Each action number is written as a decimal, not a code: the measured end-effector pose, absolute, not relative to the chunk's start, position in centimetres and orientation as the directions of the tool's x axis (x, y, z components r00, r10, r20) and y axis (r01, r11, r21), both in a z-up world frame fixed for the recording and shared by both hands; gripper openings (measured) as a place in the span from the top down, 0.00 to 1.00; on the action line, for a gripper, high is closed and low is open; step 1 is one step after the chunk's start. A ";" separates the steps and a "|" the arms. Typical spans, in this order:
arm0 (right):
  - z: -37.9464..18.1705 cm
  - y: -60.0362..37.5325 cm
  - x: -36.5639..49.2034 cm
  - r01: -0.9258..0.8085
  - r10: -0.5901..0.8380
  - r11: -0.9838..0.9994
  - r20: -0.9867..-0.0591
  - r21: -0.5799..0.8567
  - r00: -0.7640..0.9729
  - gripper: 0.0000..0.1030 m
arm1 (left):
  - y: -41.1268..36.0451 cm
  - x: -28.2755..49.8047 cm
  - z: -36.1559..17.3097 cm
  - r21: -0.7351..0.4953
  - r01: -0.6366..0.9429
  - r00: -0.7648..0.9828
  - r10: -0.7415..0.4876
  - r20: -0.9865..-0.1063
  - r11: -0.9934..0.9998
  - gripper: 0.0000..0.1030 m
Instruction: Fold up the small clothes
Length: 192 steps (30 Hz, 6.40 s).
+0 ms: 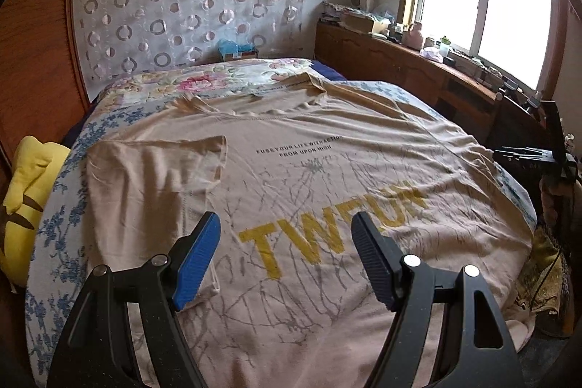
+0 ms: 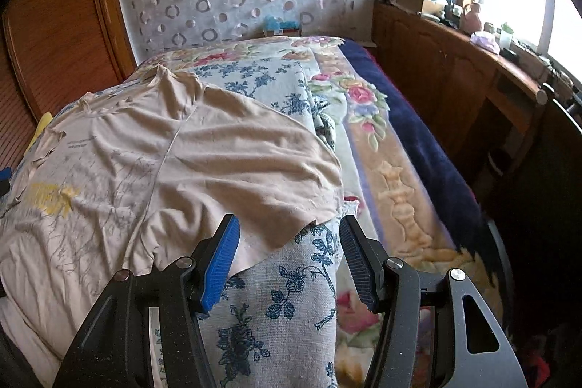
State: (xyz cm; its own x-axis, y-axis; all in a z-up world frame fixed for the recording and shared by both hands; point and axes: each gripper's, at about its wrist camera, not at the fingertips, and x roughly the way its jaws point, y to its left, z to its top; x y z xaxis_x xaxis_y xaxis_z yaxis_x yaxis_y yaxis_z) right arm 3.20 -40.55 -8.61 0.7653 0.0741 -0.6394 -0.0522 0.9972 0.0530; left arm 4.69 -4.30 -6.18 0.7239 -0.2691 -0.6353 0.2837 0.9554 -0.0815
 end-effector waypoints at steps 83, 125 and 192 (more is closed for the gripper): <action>-8.0 -31.5 3.6 -0.362 0.336 0.928 -0.624 0.090 0.706 0.81 | -5.4 4.2 -5.3 -0.078 0.293 0.749 -0.280 -0.601 0.953 0.27; -7.9 -31.4 6.1 -0.316 0.245 0.949 -0.674 0.019 0.697 0.88 | -5.3 3.6 -6.1 -0.094 0.275 0.744 -0.274 -0.609 0.957 0.27; -10.1 -31.3 9.6 -0.322 0.291 0.942 -0.718 0.098 0.632 0.96 | -2.1 4.4 -7.1 -0.122 0.215 0.748 -0.244 -0.618 0.969 0.27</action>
